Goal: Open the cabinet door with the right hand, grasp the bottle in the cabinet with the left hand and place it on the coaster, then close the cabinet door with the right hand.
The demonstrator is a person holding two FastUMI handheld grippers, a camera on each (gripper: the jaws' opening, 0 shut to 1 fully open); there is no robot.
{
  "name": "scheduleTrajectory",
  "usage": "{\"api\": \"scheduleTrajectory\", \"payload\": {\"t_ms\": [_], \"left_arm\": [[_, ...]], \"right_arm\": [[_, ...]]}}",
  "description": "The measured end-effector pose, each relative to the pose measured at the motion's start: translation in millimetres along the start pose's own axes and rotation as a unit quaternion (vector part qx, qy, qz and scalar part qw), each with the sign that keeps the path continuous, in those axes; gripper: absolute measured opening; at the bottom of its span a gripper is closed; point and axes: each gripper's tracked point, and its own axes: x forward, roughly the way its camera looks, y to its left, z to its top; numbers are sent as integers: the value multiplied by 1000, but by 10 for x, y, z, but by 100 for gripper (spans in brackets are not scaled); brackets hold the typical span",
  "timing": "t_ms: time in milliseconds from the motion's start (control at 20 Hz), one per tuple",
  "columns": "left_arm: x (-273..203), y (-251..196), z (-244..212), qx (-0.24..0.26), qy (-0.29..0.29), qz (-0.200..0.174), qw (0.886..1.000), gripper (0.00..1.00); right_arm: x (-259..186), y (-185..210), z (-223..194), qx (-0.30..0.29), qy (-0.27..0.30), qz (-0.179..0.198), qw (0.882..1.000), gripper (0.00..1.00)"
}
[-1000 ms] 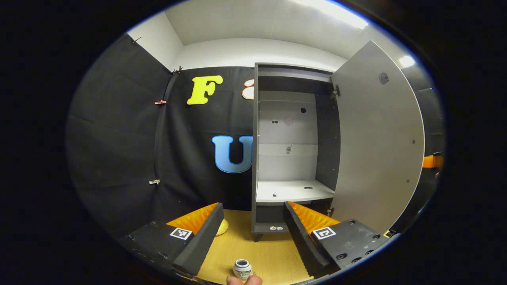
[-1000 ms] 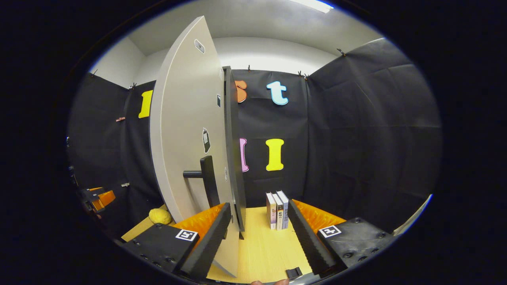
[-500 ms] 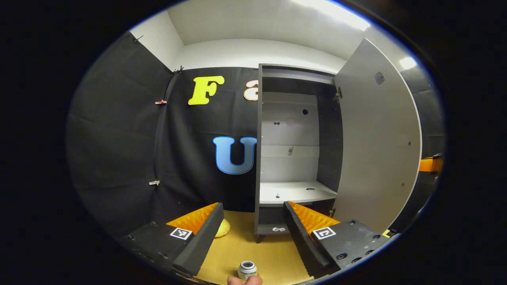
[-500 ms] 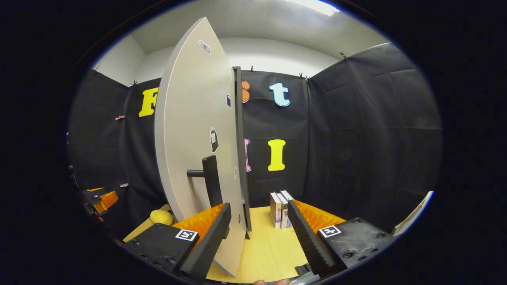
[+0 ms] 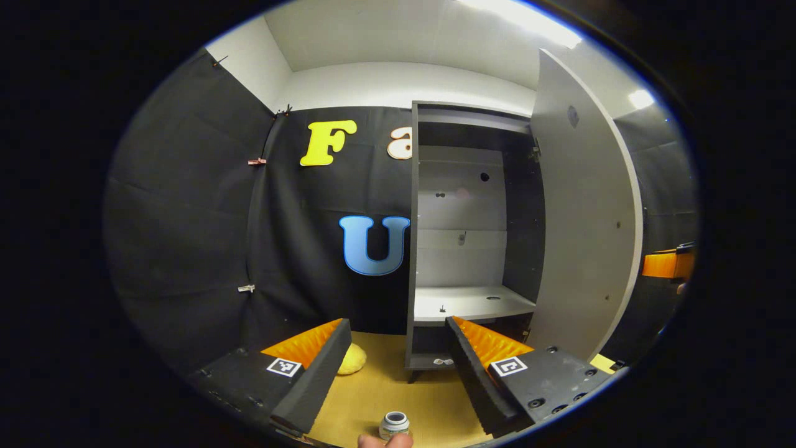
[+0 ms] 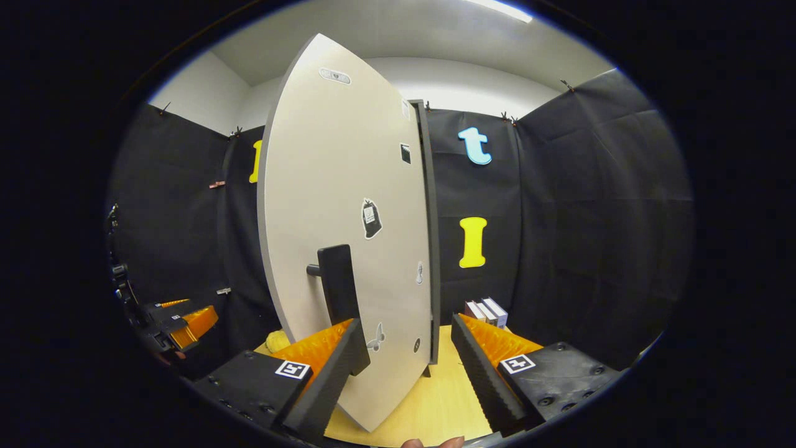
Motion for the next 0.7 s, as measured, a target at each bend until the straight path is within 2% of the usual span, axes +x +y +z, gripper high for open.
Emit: {"api": "scheduleTrajectory", "payload": {"t_ms": [450, 700], "left_arm": [[35, 120, -39, -9, 6, 10, 1000, 95], [61, 113, -25, -5, 5, 8, 1000, 95]], "right_arm": [[228, 480, -42, 6, 7, 70, 998, 97], [248, 525, -63, 8, 7, 82, 997, 97]]}}
